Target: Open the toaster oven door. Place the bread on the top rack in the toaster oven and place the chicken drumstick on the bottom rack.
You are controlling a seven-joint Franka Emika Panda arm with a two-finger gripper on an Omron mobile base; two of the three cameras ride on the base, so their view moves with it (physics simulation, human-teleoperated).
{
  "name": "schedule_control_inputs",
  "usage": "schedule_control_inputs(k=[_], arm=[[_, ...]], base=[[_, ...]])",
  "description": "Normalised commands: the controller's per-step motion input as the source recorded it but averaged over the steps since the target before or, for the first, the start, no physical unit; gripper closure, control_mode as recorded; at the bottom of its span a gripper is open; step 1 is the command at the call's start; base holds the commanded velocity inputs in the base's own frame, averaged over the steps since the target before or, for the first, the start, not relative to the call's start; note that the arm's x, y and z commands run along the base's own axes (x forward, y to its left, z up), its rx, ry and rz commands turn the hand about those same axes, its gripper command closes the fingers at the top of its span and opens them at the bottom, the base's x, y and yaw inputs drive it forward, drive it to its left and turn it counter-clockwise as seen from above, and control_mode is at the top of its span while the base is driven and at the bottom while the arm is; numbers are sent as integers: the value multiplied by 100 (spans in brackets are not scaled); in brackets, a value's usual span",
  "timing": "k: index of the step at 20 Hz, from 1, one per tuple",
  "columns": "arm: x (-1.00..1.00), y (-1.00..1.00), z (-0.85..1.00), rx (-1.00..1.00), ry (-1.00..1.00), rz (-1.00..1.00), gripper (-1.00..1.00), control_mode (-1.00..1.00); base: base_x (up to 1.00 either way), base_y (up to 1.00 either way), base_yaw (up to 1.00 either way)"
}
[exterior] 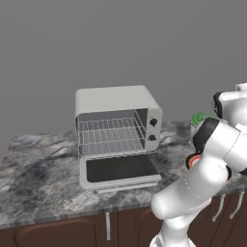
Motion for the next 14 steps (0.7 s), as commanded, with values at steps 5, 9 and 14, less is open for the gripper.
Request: schedule_control_inputs(k=[5, 9, 14], arm=[[0, -42, -67, 0, -13, 20, -100, -100], [6, -45, -51, 0, -8, 19, -100, -100], [1, -39, -14, 0, -7, 19, -100, -100]], base=[[0, 0, 0], [0, 0, 0], [0, 0, 0]])
